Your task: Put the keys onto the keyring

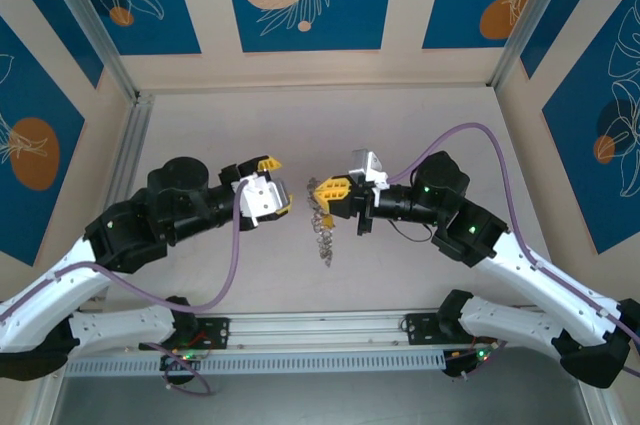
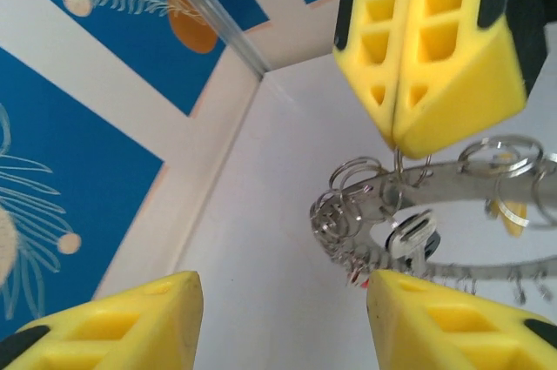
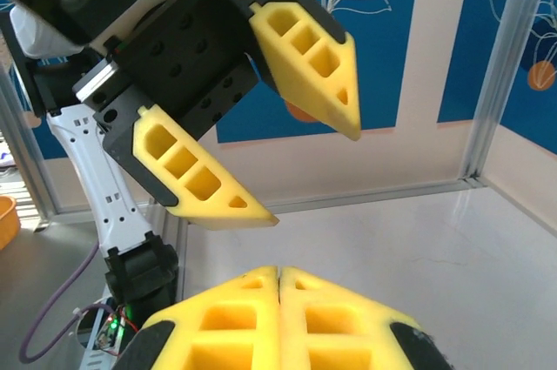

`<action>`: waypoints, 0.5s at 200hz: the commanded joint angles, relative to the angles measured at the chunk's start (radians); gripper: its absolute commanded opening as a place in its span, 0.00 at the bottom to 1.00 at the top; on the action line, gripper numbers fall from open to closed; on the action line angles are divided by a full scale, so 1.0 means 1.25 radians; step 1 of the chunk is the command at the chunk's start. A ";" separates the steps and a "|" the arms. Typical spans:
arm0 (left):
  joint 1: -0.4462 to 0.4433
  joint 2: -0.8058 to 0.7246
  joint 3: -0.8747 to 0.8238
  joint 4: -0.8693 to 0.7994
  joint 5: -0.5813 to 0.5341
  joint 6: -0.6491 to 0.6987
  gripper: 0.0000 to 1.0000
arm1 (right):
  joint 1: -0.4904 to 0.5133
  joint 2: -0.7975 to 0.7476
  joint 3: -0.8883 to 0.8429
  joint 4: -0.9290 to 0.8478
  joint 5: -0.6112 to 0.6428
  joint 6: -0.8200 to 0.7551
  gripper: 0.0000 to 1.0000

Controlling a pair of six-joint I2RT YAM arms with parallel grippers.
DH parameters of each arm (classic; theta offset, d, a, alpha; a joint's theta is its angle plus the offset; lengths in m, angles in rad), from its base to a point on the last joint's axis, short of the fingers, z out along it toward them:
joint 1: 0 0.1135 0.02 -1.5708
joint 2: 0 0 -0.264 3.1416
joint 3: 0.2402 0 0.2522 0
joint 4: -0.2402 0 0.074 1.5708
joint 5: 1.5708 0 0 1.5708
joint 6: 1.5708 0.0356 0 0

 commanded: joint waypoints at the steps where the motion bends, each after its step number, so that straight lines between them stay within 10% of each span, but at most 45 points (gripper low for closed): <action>1: 0.030 0.014 0.039 -0.024 0.150 -0.063 0.52 | -0.002 -0.003 0.037 0.034 -0.036 0.008 0.00; 100: 0.077 0.069 0.067 -0.059 0.358 -0.154 0.35 | -0.010 0.000 0.029 0.052 -0.053 0.008 0.00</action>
